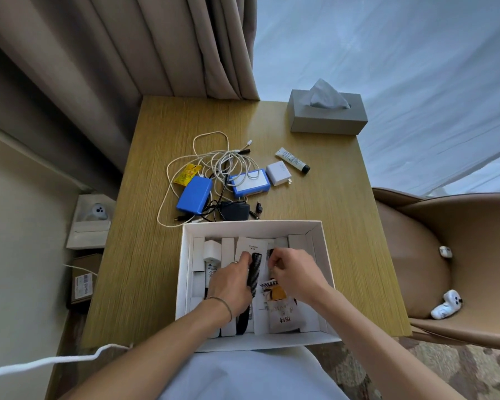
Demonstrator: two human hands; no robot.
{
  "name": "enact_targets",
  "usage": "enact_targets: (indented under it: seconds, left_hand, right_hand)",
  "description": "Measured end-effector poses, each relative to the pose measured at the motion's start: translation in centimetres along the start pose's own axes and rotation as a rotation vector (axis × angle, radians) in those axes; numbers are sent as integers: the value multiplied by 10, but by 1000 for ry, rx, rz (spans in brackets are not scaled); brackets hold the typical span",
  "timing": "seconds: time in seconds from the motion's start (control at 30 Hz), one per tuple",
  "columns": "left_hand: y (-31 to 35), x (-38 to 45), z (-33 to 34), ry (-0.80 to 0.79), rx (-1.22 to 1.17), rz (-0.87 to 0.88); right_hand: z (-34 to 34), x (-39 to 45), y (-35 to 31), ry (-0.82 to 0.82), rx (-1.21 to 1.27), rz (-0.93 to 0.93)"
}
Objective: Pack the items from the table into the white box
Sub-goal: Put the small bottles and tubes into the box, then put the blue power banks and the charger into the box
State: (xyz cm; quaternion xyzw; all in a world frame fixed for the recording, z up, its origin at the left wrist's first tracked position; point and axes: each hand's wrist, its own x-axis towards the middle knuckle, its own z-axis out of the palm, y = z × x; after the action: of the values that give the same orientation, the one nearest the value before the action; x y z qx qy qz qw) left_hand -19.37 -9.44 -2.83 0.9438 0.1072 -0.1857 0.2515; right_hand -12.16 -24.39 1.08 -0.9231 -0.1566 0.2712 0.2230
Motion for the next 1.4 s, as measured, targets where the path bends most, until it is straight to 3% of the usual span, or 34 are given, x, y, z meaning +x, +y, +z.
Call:
enact_targets:
  seconds: [0.13, 0.37, 0.53, 0.73, 0.97, 1.13, 1.4]
  left_hand:
    - [5, -2, -6, 104, -25, 33]
    - [9, -1, -63, 382, -93, 243]
    - [5, 23, -110, 483, -117, 227]
    - [-12, 72, -137, 407, -129, 80]
    - [-48, 118, -144, 280, 14, -184]
    - [-79, 141, -139, 187, -26, -386]
    - [-100, 164, -117, 131, 14, -430]
  right_hand:
    - [-4, -1, -5, 14, 2, -12]
    - [-34, 10, -26, 95, 90, -42]
    - [-62, 35, -44, 145, 117, -92]
    - [-81, 80, -62, 201, 131, -44]
    - [-81, 124, -71, 126, 151, -7]
    - [-80, 144, -61, 115, 133, 15]
    - [-73, 159, -39, 109, 99, 30]
